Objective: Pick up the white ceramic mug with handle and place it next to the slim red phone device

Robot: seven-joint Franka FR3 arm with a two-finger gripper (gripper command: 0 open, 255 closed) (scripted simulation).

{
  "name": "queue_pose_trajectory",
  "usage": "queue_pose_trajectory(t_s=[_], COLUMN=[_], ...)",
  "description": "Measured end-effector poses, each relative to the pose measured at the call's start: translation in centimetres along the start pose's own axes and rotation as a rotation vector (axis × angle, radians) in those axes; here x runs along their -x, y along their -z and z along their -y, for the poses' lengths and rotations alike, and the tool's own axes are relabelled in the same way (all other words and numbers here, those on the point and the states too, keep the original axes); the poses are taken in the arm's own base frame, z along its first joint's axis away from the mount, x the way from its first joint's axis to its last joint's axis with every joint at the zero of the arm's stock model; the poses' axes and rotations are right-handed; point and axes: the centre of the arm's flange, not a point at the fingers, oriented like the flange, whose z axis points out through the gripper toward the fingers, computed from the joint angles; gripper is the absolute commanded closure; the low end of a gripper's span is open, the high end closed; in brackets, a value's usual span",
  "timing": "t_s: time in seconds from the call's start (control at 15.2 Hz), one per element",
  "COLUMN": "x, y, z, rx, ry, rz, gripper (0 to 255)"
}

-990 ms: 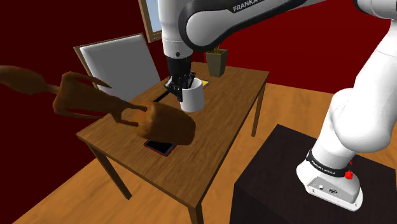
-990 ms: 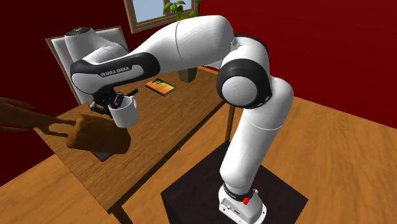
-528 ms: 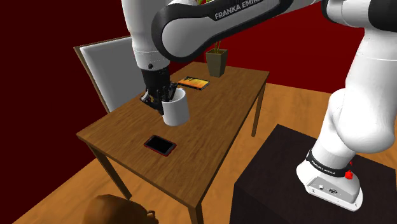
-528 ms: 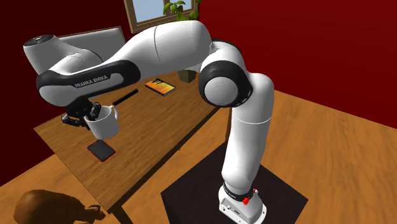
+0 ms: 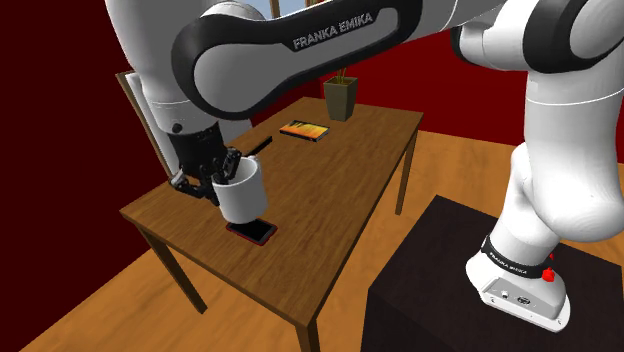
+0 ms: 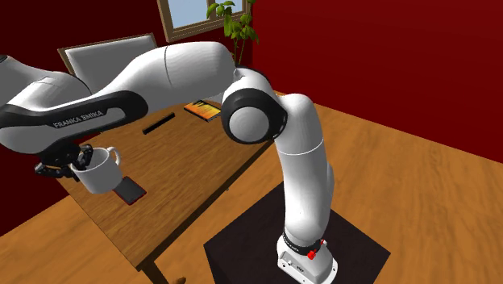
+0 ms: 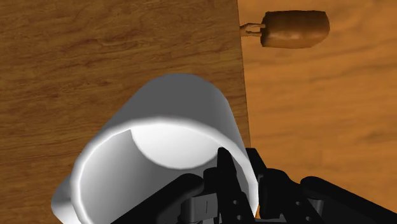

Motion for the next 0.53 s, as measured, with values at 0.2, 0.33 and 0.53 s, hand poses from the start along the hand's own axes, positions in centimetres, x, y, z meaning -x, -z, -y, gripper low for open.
queue_pose_trajectory(t_s=[0.2, 0.33, 0.53], x=[0.0, 0.1, 0.4], y=[-1.3, -2.4, -3.9], z=[0.6, 0.7, 0.7], rx=[0.000, 0.000, 0.001], ry=[-0.001, -0.001, -0.001], rz=[0.000, 0.000, 0.000], gripper=[255, 255, 255])
